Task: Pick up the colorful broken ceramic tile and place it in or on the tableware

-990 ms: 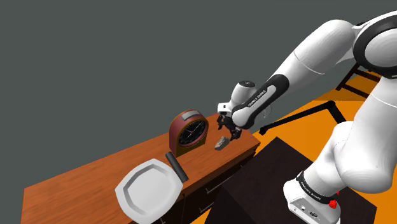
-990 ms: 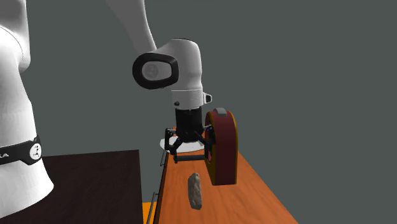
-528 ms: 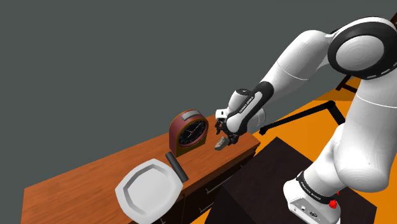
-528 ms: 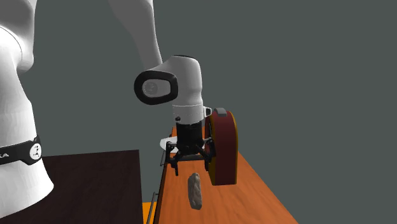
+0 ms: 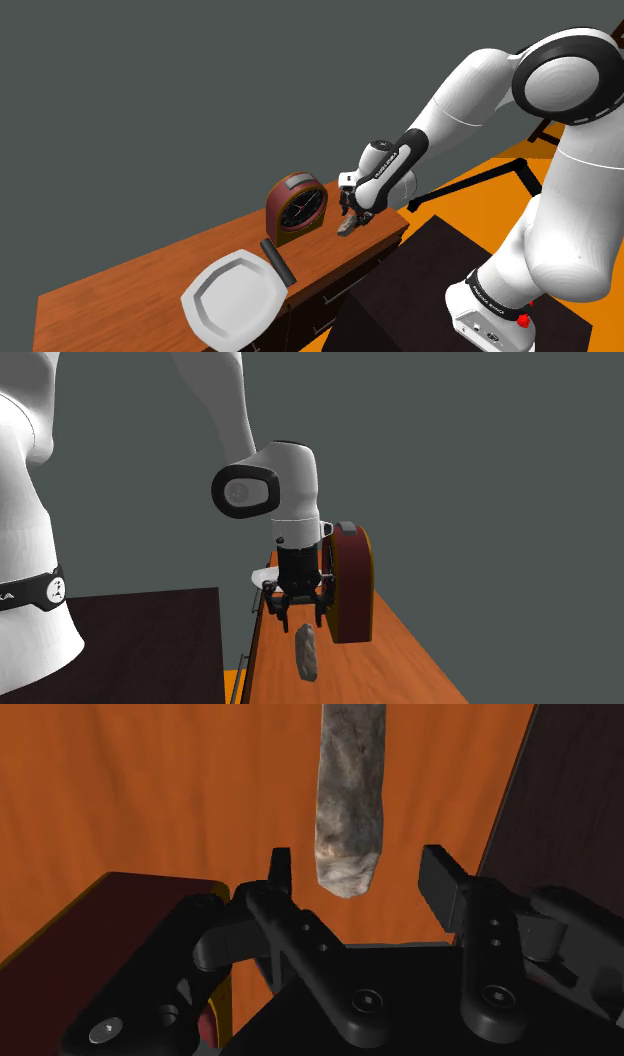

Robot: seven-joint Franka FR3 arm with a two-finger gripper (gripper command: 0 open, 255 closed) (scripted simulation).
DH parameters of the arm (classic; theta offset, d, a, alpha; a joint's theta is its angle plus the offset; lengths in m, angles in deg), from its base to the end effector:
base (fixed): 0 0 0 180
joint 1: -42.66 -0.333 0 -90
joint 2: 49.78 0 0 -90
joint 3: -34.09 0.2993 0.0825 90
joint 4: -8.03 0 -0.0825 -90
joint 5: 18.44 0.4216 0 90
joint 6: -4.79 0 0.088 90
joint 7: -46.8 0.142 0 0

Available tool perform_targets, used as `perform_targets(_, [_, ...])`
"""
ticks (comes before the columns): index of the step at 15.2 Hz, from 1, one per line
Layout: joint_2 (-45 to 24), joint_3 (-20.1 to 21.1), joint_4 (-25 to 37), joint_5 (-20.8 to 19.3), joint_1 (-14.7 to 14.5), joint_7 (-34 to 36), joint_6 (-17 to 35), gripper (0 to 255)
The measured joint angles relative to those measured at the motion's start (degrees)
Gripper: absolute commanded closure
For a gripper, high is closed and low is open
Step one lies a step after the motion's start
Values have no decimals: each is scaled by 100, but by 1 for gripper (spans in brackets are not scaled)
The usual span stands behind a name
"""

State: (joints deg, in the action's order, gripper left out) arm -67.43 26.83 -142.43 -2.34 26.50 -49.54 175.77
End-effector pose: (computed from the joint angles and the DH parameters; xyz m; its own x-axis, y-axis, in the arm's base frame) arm 0.4291 0.0411 0.0616 0.0030 0.9999 0.0147 0.9984 -0.0038 0.0568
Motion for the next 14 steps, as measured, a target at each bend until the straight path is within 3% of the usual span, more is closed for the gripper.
perform_targets(9, [1,0,1,1,1,0,-2,255])
perform_targets(14, [410,-315,-101,-287,-251,228,-313,255])
